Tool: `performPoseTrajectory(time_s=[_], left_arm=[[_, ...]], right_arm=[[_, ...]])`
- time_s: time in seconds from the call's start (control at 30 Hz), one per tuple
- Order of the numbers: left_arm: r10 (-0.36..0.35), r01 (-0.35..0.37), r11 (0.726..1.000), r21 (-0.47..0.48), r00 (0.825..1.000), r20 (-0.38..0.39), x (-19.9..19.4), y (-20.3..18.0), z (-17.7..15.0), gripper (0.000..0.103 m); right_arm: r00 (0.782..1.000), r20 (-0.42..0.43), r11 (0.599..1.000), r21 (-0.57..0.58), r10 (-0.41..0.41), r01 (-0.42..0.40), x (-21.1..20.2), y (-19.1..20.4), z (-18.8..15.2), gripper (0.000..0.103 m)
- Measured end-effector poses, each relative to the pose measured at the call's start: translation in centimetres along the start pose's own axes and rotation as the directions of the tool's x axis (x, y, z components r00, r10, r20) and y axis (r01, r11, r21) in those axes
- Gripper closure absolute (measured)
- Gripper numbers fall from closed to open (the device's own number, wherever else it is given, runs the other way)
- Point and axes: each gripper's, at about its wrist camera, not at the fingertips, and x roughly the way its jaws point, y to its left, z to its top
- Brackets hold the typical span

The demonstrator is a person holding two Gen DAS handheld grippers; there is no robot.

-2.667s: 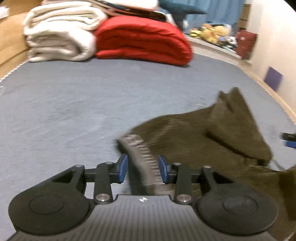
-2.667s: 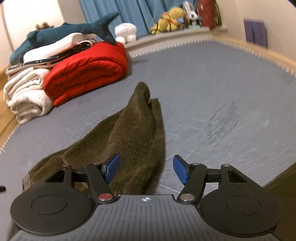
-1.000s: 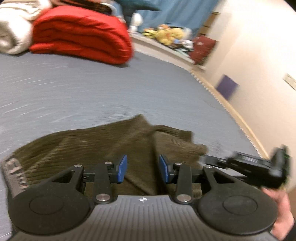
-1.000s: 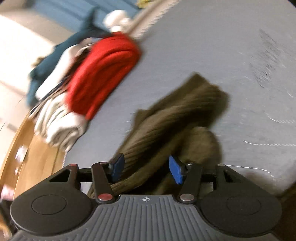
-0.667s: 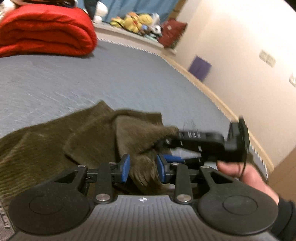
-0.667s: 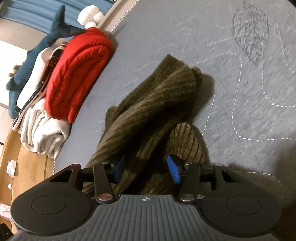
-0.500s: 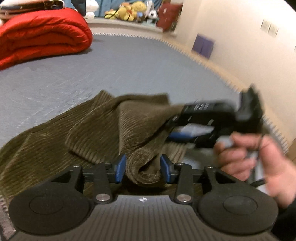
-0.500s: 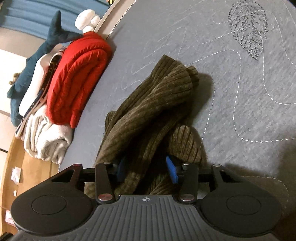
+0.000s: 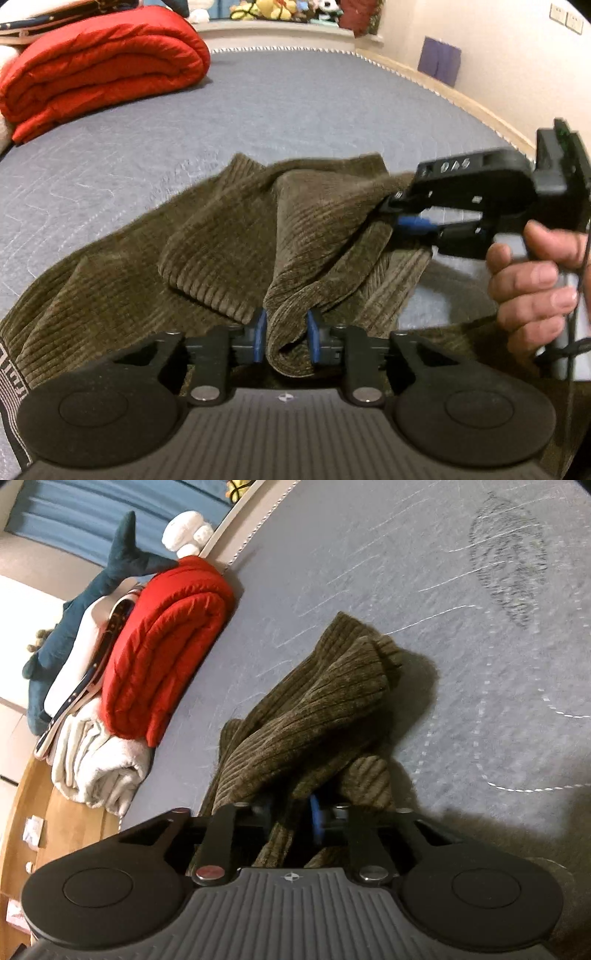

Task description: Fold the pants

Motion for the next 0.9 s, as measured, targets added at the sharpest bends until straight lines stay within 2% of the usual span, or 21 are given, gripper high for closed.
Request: performPoseTrajectory(time_s=[0.03, 0.1, 0.13, 0.2, 0.27, 0.33, 0.37, 0.4, 0.5, 0.63, 0.67, 0.7, 0.73, 0.77, 0.83, 0.9], left_arm=[[-0.008, 0.008, 1.0, -0.002, 1.0, 0.025, -0.3, 0.0, 0.2, 0.086], [-0.068, 0.069, 0.998, -0.005, 0.993, 0.1, -1.5, 0.1, 0.7, 0.09], [-0.133, 0.135, 0.991, 0.0, 0.978, 0.158, -2.6, 0.2, 1.0, 0.09], [-0.241, 0.233, 0.97, 0.061, 0.938, 0.25, -4.6, -0.1, 1.4, 0.09], [-0.329, 0.278, 0.939, 0.203, 0.9, 0.287, -5.9, -1.2, 1.3, 0.09], [-0.391, 0.313, 0.905, 0.288, 0.879, 0.273, -6.2, -1.8, 0.9, 0.09], [-0.415, 0.338, 0.892, 0.3, 0.875, 0.248, -5.9, -1.8, 0.9, 0.09], [-0.427, 0.352, 0.885, 0.306, 0.875, 0.229, -5.6, -1.9, 0.8, 0.089], [-0.435, 0.376, 0.885, 0.275, 0.878, 0.198, -5.0, -1.2, 1.3, 0.083], [-0.474, 0.435, 0.878, 0.2, 0.85, 0.23, -5.1, 0.6, 2.1, 0.081], [-0.474, 0.437, 0.879, 0.191, 0.847, 0.241, -5.3, 1.0, 2.4, 0.077], [-0.472, 0.438, 0.881, 0.178, 0.845, 0.252, -5.5, 1.3, 2.5, 0.067], [-0.464, 0.437, 0.886, 0.158, 0.844, 0.267, -5.8, 1.8, 2.8, 0.062], [-0.453, 0.433, 0.891, 0.135, 0.845, 0.283, -6.1, 2.3, 3.0, 0.058], [-0.419, 0.408, 0.907, 0.102, 0.858, 0.297, -6.0, 2.7, 3.6, 0.058], [-0.377, 0.374, 0.925, 0.073, 0.872, 0.312, -6.7, 3.3, 4.1, 0.057]], right_arm=[[1.0, -0.004, 1.0, -0.013, -0.001, 0.001, 0.4, 0.2, 0.1, 0.074], [1.0, -0.005, 1.0, -0.026, 0.0, 0.0, 0.9, 0.3, 0.3, 0.074], [1.0, -0.008, 1.0, -0.023, 0.004, -0.004, 1.0, 0.3, 0.4, 0.074], [1.0, -0.009, 1.0, -0.013, 0.027, -0.027, 1.1, 0.4, 0.8, 0.071], [0.997, -0.013, 0.997, 0.012, 0.076, -0.075, 0.7, 0.5, 1.4, 0.071], [0.989, -0.009, 0.988, 0.054, 0.144, -0.144, -0.3, 0.5, 2.1, 0.071], [0.986, -0.006, 0.984, 0.065, 0.168, -0.168, -0.9, 0.6, 2.4, 0.079], [0.982, 0.002, 0.98, 0.07, 0.188, -0.188, -1.6, 0.7, 2.7, 0.093], [0.976, 0.086, 0.978, 0.042, 0.198, -0.203, -4.7, 1.5, 3.5, 0.096], [0.962, 0.176, 0.978, -0.061, 0.209, -0.202, -9.1, 3.1, 4.5, 0.096], [0.96, 0.2, 0.98, -0.085, 0.195, -0.181, -10.2, 3.3, 4.8, 0.097], [0.958, 0.226, 0.983, -0.096, 0.175, -0.157, -11.4, 3.4, 5.2, 0.097], [0.956, 0.244, 0.985, -0.089, 0.163, -0.145, -12.3, 3.3, 5.6, 0.097], [0.951, 0.269, 0.988, -0.069, 0.149, -0.135, -13.4, 2.9, 6.0, 0.097], [0.94, 0.319, 0.992, -0.066, 0.121, -0.105, -15.3, 2.3, 6.7, 0.097], [0.92, 0.387, 0.996, -0.085, 0.064, -0.034, -17.2, 1.8, 7.4, 0.097]])
